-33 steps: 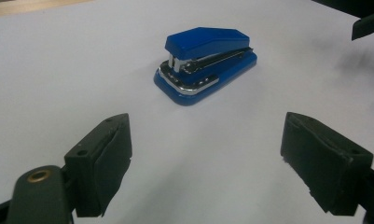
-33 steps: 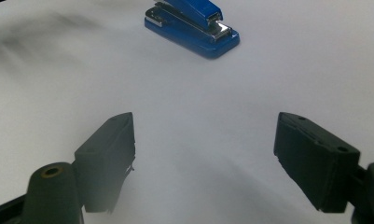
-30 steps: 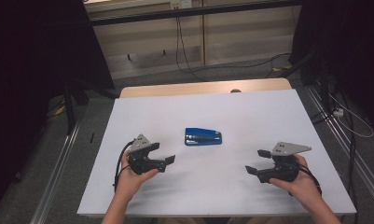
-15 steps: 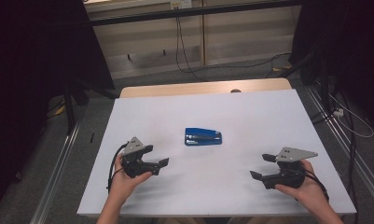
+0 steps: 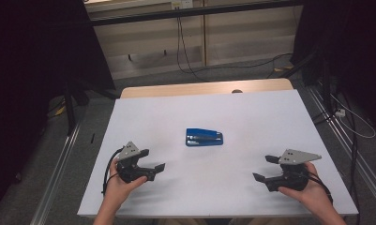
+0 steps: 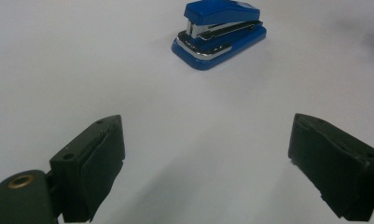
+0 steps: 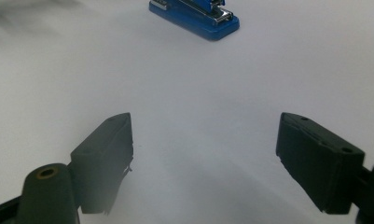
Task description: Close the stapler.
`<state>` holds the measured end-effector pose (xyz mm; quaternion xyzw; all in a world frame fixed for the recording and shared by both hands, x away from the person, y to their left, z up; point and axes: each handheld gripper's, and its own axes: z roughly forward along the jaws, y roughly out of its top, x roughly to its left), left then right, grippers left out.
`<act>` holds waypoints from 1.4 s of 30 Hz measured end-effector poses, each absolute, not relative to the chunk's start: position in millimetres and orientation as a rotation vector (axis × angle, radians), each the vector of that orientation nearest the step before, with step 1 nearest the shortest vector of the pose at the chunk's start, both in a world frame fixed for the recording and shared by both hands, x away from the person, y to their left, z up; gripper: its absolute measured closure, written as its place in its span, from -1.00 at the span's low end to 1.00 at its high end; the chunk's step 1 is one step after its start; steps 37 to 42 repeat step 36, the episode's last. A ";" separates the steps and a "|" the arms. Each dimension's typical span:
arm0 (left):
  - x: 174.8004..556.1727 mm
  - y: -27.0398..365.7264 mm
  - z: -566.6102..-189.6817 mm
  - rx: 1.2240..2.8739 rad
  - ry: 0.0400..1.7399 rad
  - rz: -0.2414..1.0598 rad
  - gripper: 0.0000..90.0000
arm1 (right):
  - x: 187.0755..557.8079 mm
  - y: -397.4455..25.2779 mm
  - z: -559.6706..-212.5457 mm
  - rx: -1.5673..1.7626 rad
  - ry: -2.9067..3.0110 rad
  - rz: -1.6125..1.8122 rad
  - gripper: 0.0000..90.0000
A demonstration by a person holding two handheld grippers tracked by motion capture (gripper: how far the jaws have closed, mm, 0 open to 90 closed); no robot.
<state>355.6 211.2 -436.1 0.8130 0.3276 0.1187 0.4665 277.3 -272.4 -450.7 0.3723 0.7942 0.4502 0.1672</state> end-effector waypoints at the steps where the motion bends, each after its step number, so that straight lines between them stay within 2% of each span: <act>1: 355.0 212.5 -436.1 1.994 0.805 0.286 -0.76 | 277.3 -272.5 -450.7 1.061 2.260 1.283 -0.58; 18: 350.1 228.3 -439.4 2.006 0.811 0.299 -0.78 | 277.1 -273.0 -449.5 1.042 2.260 1.279 -0.59; 42: 351.5 231.6 -439.6 2.003 0.828 0.310 -0.79 | 279.4 -273.3 -451.3 1.034 2.271 1.267 -0.59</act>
